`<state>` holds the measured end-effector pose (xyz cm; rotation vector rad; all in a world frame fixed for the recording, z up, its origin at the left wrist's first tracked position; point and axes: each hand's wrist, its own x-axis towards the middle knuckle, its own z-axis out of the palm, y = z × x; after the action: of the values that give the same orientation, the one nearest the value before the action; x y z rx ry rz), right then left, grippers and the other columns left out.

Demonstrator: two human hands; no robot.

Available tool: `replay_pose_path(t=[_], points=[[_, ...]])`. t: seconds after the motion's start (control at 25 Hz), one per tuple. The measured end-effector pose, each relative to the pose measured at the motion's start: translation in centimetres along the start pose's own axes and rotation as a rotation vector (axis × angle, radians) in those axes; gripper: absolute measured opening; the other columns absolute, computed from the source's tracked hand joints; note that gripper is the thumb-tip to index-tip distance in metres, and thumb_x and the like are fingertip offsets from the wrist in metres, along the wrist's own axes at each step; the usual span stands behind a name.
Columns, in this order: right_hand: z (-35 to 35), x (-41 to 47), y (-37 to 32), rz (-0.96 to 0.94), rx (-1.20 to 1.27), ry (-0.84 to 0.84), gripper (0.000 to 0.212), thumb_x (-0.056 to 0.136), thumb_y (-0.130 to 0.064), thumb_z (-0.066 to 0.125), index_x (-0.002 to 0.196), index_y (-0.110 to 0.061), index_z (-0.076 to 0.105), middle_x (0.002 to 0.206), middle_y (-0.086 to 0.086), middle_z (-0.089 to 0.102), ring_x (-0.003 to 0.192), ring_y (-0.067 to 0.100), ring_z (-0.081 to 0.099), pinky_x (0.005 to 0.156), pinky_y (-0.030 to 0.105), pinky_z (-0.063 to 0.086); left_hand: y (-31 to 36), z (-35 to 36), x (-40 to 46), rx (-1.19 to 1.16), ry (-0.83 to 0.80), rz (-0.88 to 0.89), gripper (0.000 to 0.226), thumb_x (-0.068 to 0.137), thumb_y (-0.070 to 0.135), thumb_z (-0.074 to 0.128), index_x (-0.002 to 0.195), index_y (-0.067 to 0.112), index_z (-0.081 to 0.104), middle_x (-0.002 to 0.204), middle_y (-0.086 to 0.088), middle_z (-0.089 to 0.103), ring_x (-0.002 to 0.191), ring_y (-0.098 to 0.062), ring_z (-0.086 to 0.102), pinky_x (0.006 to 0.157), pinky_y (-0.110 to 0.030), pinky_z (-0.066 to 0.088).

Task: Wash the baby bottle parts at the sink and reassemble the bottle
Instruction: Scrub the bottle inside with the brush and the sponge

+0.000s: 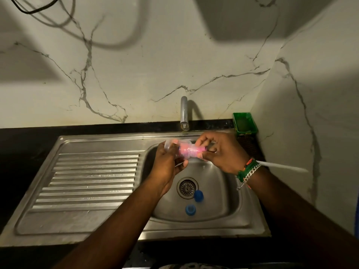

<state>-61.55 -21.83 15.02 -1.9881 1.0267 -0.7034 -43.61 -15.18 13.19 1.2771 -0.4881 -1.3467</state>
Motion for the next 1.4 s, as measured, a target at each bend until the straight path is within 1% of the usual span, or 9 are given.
replay_pose_path(t=[0.12,0.32,0.56,0.72,0.8,1.0,1.24,1.32,1.4], points=[[0.6,0.1,0.5,0.042,0.047,0.087,0.04,0.072,-0.009,0.087,0.091,-0.028,0.057,0.086,-0.004,0.066,0.08,0.022,0.068,0.068,0.053,0.059,-0.3,-0.2,-0.2,0.03,-0.027,-0.008,0.023,0.103,0.032,0.056,0.121,0.017,0.057,0.111,-0.012,0.069,0.09,-0.023,0.068,0.071,-0.033,0.058],[0.7,-0.7,0.4,-0.01,-0.493,0.236,0.032,0.082,-0.055,0.075,0.082,-0.026,0.061,0.073,-0.012,0.064,0.069,0.012,0.06,0.056,0.029,0.047,1.0,-1.4,0.4,-0.063,-0.042,-0.033,0.03,0.102,0.03,0.057,0.126,0.012,0.057,0.115,-0.017,0.067,0.087,-0.023,0.067,0.07,-0.033,0.057],[0.9,0.1,-0.3,0.364,0.264,-0.036,0.025,0.096,-0.035,0.067,0.084,-0.014,0.073,0.071,0.005,0.074,0.043,0.01,0.05,0.047,0.024,0.039,0.7,-1.4,0.2,-0.162,-0.116,-0.004,0.049,0.095,0.027,0.063,0.141,0.019,0.052,0.126,-0.014,0.063,0.102,-0.025,0.066,0.077,-0.036,0.059],[0.4,-1.1,0.6,-0.015,-0.49,0.129,0.012,0.086,-0.034,0.076,0.096,-0.029,0.071,0.088,-0.011,0.07,0.072,0.008,0.062,0.061,0.027,0.046,0.9,-1.9,0.2,-0.197,-0.101,-0.015,0.044,0.102,0.023,0.057,0.144,0.018,0.05,0.13,-0.016,0.061,0.106,-0.028,0.064,0.079,-0.035,0.059],[1.0,-1.5,0.8,-0.09,-0.572,0.171,0.006,0.092,-0.037,0.066,0.087,-0.033,0.066,0.082,-0.01,0.068,0.072,0.012,0.06,0.059,0.028,0.043,0.4,-1.5,0.0,-0.194,-0.131,-0.001,0.043,0.102,0.021,0.057,0.144,0.02,0.05,0.132,-0.015,0.061,0.107,-0.027,0.064,0.081,-0.035,0.059],[1.8,-1.1,-0.2,0.439,0.306,-0.04,0.038,0.103,-0.038,0.052,0.079,-0.019,0.074,0.056,-0.004,0.059,0.044,0.008,0.042,0.049,0.025,0.035,0.9,-1.4,0.1,-0.096,-0.239,0.064,0.049,0.098,0.021,0.058,0.146,0.029,0.052,0.137,-0.008,0.059,0.118,-0.028,0.064,0.088,-0.039,0.057],[0.4,-2.4,1.1,-0.097,-0.683,0.208,0.019,0.098,-0.047,0.055,0.096,-0.03,0.063,0.076,-0.008,0.066,0.067,0.014,0.061,0.055,0.031,0.041,1.5,-2.0,0.3,-0.269,-0.132,-0.011,0.047,0.098,0.029,0.06,0.145,0.022,0.053,0.142,-0.019,0.056,0.113,-0.03,0.062,0.079,-0.036,0.058],[0.9,-2.2,1.0,-0.018,-0.421,0.09,0.027,0.101,-0.044,0.052,0.085,-0.025,0.065,0.061,-0.009,0.058,0.054,0.009,0.051,0.051,0.03,0.036,1.3,-1.6,0.0,-0.29,-0.117,-0.005,0.057,0.092,0.033,0.064,0.145,0.018,0.05,0.14,-0.022,0.056,0.107,-0.029,0.063,0.074,-0.034,0.058],[0.5,-2.1,0.0,0.422,0.389,-0.195,0.038,0.105,-0.039,0.046,0.074,-0.02,0.059,0.049,-0.011,0.04,0.039,0.004,0.034,0.042,0.023,0.027,1.5,-1.6,0.1,-0.287,-0.146,0.022,0.051,0.096,0.029,0.06,0.145,0.017,0.05,0.132,-0.02,0.058,0.103,-0.027,0.063,0.072,-0.033,0.058]])
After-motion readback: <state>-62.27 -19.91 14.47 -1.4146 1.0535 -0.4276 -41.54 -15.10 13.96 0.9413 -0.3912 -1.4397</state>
